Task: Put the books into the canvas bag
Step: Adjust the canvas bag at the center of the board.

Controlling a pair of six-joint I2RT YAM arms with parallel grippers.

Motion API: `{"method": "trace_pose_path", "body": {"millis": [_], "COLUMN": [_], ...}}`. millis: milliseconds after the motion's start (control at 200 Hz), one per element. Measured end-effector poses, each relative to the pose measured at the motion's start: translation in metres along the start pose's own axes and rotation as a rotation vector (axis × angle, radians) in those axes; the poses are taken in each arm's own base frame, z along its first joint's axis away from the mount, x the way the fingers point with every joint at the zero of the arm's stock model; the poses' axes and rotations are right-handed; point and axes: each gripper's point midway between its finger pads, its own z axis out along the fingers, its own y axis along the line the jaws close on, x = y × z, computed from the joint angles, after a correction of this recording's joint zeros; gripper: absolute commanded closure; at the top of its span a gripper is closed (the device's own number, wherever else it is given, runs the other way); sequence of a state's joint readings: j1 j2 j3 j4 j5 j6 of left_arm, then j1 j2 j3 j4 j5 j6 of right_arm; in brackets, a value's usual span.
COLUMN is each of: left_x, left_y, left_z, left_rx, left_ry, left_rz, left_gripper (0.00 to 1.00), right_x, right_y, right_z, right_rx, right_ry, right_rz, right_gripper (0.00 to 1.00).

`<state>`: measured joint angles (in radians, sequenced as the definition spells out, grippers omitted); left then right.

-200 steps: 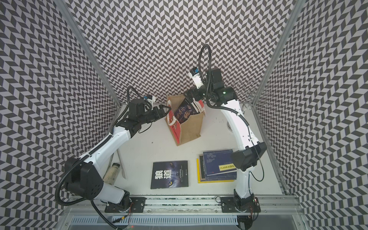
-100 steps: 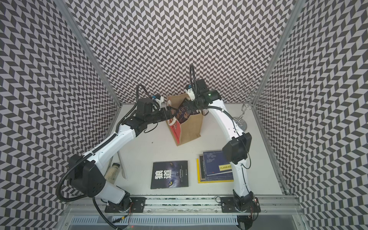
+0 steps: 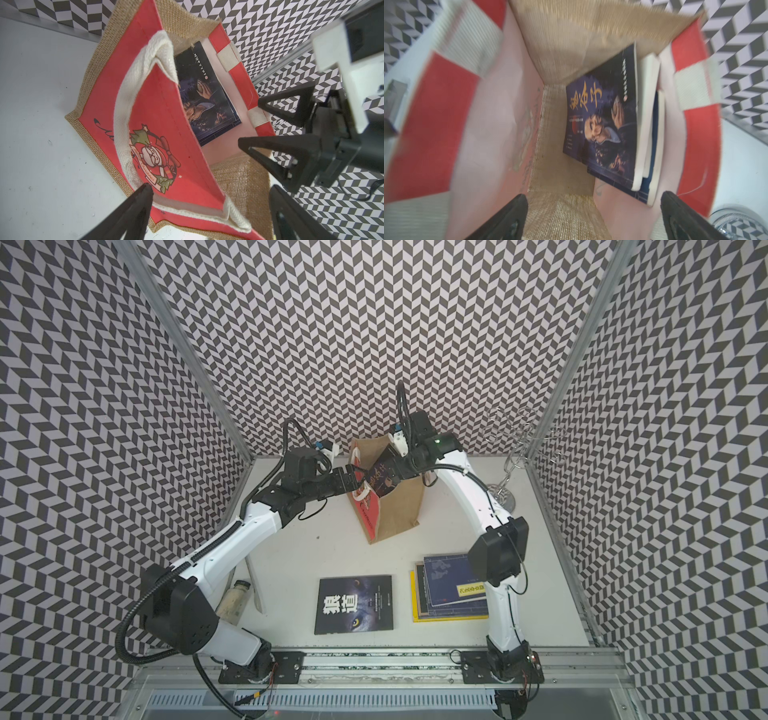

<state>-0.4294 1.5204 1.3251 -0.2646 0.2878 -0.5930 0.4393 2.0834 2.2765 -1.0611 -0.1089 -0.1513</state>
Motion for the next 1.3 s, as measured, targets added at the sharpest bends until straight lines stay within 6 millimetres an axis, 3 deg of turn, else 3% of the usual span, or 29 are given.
{"method": "trace_pose_path", "body": {"millis": [250, 441, 546, 686, 1042, 1172, 1302], "left_x": [0.0, 0.002, 0.003, 0.004, 0.003, -0.004, -0.012], "left_y": [0.0, 0.001, -0.001, -0.002, -0.002, -0.007, -0.013], "left_z": [0.0, 0.001, 0.001, 0.001, -0.001, -0.013, -0.027], "left_rx": [-0.002, 0.001, 0.01, 0.019, 0.014, 0.011, 0.008], "left_ry": [-0.001, 0.006, 0.01, 0.015, 0.013, -0.019, -0.055], "left_rz": [0.002, 0.0, 0.0, 0.002, 0.023, 0.031, 0.046], "left_gripper": [0.14, 0.14, 0.14, 0.14, 0.14, 0.13, 0.13], "right_x": [-0.014, -0.06, -0.085, -0.103, -0.118, -0.11, -0.114], "right_y": [-0.013, -0.031, -0.021, -0.003, 0.014, 0.02, 0.028], "right_z": [-0.001, -0.038, -0.059, -0.082, -0.115, -0.117, -0.125], "right_rx": [0.043, 0.262, 0.368, 0.457, 0.571, 0.572, 0.566], "right_ry": [-0.033, -0.193, -0.303, -0.434, -0.64, -0.645, -0.659], "right_rz": [0.028, -0.014, -0.051, -0.083, -0.138, -0.162, -0.175], "right_gripper": [0.0, 0.01, 0.01, 0.01, 0.01, 0.01, 0.01]}}
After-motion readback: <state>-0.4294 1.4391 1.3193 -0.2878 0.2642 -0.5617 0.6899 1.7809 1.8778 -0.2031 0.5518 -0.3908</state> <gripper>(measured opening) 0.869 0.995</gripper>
